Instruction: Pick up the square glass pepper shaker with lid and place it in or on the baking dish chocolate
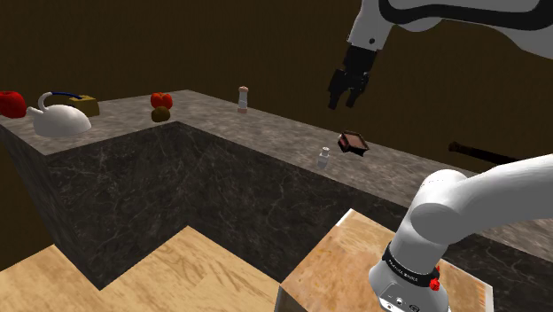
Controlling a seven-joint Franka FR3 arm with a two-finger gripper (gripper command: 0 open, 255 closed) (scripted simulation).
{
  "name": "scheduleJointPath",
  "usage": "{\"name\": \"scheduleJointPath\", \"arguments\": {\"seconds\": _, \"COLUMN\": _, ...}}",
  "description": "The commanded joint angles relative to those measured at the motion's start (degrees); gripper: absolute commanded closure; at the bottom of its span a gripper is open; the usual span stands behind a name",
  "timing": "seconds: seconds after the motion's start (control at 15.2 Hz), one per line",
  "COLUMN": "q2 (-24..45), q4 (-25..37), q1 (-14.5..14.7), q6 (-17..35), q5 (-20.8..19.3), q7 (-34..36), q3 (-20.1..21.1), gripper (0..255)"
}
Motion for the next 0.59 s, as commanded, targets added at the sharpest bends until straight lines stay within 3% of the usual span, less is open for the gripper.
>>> {"name": "scheduleJointPath", "arguments": {"seconds": 0.0, "q2": 0.0, "q4": 0.0, "q1": 0.0, "q6": 0.0, "q5": 0.0, "q7": 0.0, "q3": 0.0, "gripper": 0}}
{"name": "scheduleJointPath", "arguments": {"seconds": 0.53, "q2": 8.17, "q4": -3.72, "q1": -1.66, "q6": 10.1, "q5": -4.27, "q7": -8.31, "q3": -7.21, "gripper": 0}}
